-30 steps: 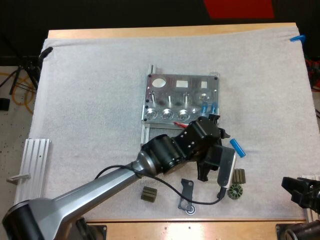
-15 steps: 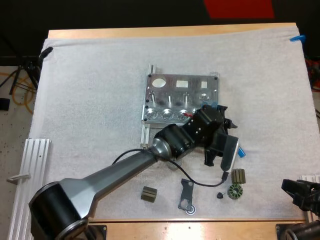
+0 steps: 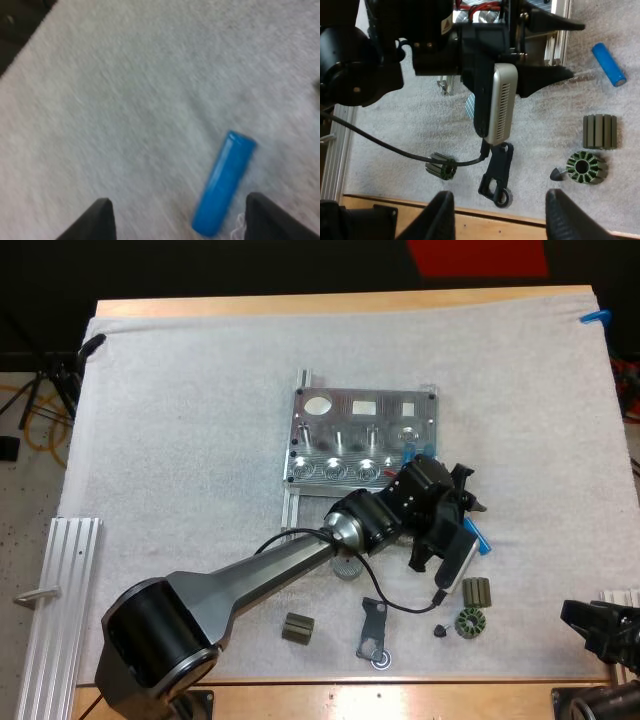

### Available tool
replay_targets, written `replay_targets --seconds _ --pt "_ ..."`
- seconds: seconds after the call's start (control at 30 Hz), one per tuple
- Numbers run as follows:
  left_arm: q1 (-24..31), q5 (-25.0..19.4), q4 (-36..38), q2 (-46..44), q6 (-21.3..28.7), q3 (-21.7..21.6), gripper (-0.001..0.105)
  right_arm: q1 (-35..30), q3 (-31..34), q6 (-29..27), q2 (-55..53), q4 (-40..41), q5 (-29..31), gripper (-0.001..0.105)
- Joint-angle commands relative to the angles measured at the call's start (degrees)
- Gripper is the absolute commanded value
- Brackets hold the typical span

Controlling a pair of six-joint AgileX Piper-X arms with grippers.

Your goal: Load cells from right to left

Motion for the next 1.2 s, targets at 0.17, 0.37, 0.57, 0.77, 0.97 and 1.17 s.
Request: replay_targets --seconds 0.17,0.37,0.57,0.77,0.97,1.17 --pt "-0.13 1.94 -2.09 2.09 0.29 -0.49 0.054 -0.13 0.09 -0.24 -0.51 2.43 -1.81 0.042" --pt "-0.13 1.76 -2.09 4.10 1.60 -0.49 0.054 -0.13 0.09 -0.24 -0.51 2.43 -1.81 0.042" --pt "0.00 1.10 -2.69 6.36 3.17 -0.49 0.054 -0.13 0.09 -0.24 -0.51 2.31 -3.41 0.042" --pt "0.00 0.29 -8.02 7.02 2.90 -0.85 0.054 -0.13 0.09 -0.24 -0.51 2.31 -4.68 0.042" --pt "0.00 -2.67 -6.88 7.47 2.65 -1.05 0.054 -0.13 0.09 -0.24 -0.51 2.31 -7.06 0.042" --pt "0.00 -3.68 -5.66 7.47 2.78 -1.03 0.054 -0.13 0.09 -0.24 -0.51 2.31 -8.57 0.042"
